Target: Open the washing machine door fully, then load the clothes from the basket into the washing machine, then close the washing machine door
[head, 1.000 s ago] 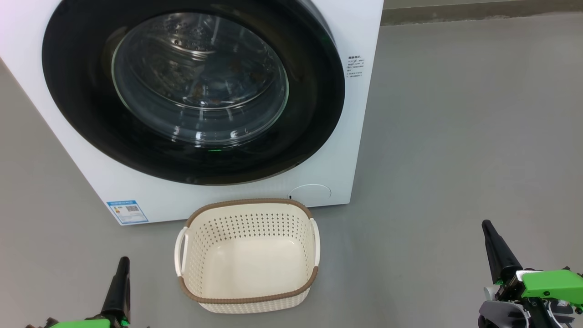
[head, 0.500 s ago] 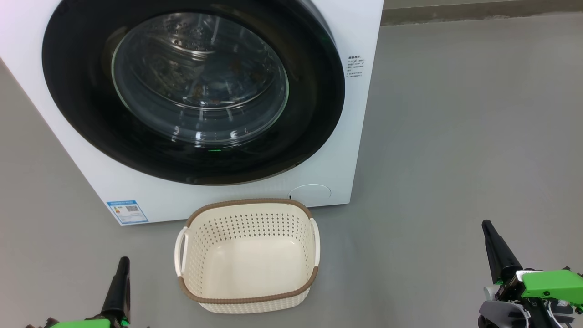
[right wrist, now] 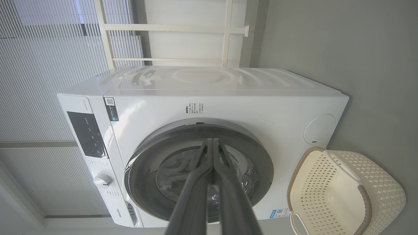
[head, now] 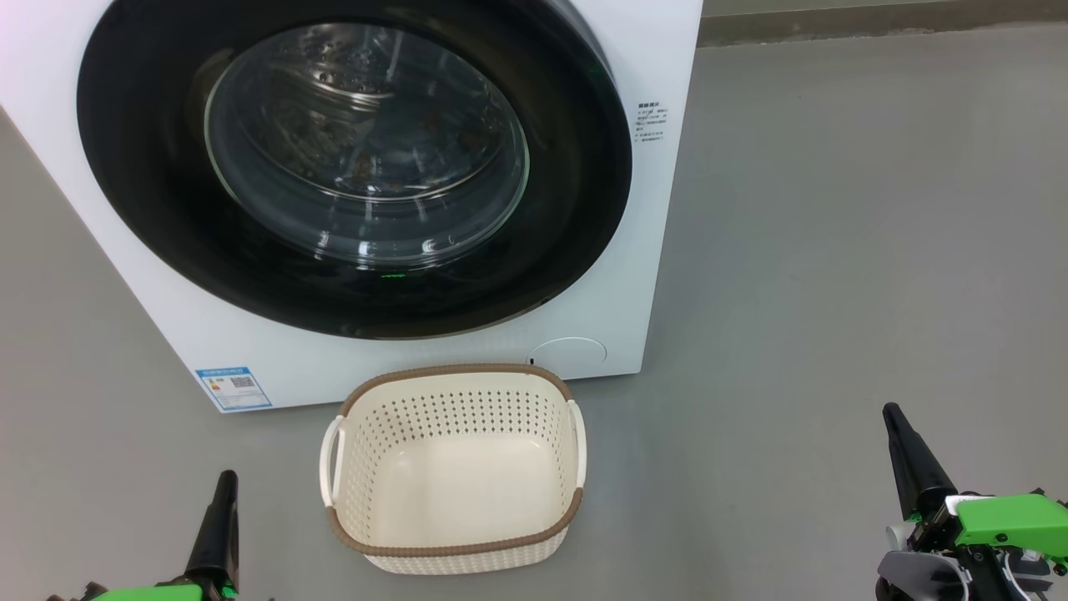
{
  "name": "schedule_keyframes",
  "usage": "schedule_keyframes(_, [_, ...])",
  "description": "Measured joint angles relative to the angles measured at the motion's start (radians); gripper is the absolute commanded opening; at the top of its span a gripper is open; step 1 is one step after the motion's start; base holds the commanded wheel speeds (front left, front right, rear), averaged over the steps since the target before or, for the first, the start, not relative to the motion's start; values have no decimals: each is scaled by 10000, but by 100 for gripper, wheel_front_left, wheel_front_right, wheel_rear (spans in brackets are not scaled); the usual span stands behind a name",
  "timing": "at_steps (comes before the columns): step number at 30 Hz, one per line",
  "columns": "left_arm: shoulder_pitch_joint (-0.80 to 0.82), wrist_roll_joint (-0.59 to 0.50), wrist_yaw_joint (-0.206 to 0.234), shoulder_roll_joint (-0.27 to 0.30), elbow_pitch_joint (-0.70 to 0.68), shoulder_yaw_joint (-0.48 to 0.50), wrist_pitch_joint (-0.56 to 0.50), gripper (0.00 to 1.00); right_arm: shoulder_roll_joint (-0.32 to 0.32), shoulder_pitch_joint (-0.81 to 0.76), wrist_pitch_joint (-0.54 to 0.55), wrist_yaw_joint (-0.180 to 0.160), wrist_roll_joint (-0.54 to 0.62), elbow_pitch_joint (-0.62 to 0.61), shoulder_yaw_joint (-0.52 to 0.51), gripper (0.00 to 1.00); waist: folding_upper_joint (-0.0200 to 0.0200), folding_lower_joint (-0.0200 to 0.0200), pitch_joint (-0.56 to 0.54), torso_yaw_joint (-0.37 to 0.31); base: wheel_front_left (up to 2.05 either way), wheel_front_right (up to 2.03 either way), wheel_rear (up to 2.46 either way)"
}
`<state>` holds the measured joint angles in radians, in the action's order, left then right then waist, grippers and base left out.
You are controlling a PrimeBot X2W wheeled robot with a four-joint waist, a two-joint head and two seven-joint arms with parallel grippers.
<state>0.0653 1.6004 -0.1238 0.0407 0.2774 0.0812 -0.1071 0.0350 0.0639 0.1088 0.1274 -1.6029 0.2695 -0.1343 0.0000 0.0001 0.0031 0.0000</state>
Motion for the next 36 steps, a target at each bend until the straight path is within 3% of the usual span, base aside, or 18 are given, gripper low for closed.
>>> schedule_keyframes(36, [0, 0, 0, 0, 0, 0, 0, 0, 0, 0, 0, 0, 0, 0, 0, 0, 0, -1, 0, 0, 0, 0, 0])
